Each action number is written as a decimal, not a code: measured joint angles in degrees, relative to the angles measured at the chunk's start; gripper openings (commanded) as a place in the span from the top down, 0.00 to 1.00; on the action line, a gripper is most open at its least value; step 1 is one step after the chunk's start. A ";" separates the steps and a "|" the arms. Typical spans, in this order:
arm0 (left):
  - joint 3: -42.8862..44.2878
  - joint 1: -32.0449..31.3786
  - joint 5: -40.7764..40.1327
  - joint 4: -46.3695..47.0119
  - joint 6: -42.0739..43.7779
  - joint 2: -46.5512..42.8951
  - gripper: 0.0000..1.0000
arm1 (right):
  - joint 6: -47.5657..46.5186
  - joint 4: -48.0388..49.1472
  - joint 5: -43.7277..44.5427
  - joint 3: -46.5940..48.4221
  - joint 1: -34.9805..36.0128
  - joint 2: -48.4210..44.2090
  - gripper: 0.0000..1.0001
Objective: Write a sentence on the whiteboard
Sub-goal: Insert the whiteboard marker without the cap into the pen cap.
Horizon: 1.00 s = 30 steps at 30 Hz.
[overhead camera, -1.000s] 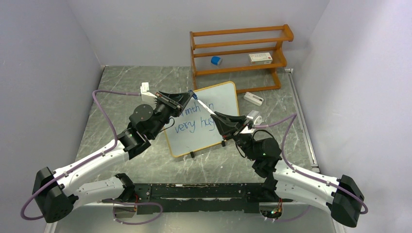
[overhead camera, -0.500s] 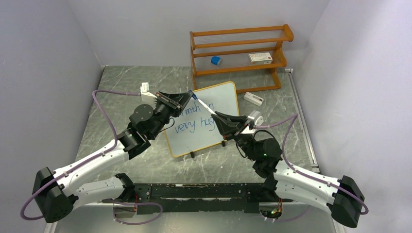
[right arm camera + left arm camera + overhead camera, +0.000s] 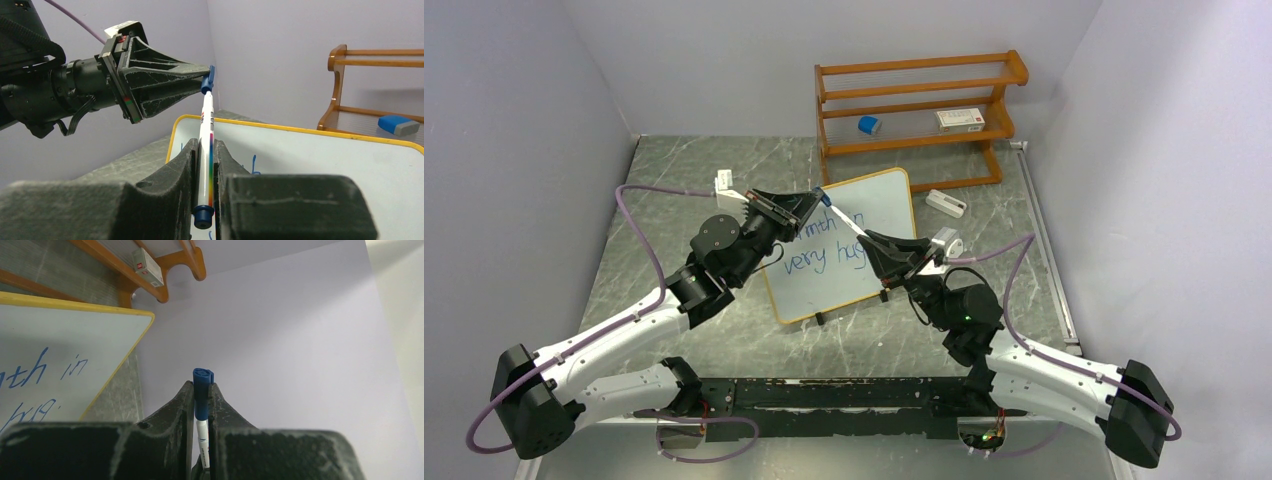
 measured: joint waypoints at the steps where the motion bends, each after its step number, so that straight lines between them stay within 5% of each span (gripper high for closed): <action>1: 0.00 0.00 0.13 0.02 -0.02 0.00 0.95 | 0.00 0.00 0.00 0.00 0.00 0.04 1.00; 17: -1.01 0.00 4.15 2.95 -1.14 1.60 0.95 | 0.00 2.51 1.51 0.00 0.04 2.01 1.00; 30: -1.07 0.22 6.71 8.66 -0.33 3.45 0.95 | -0.22 16.70 3.61 -0.26 0.11 10.45 1.00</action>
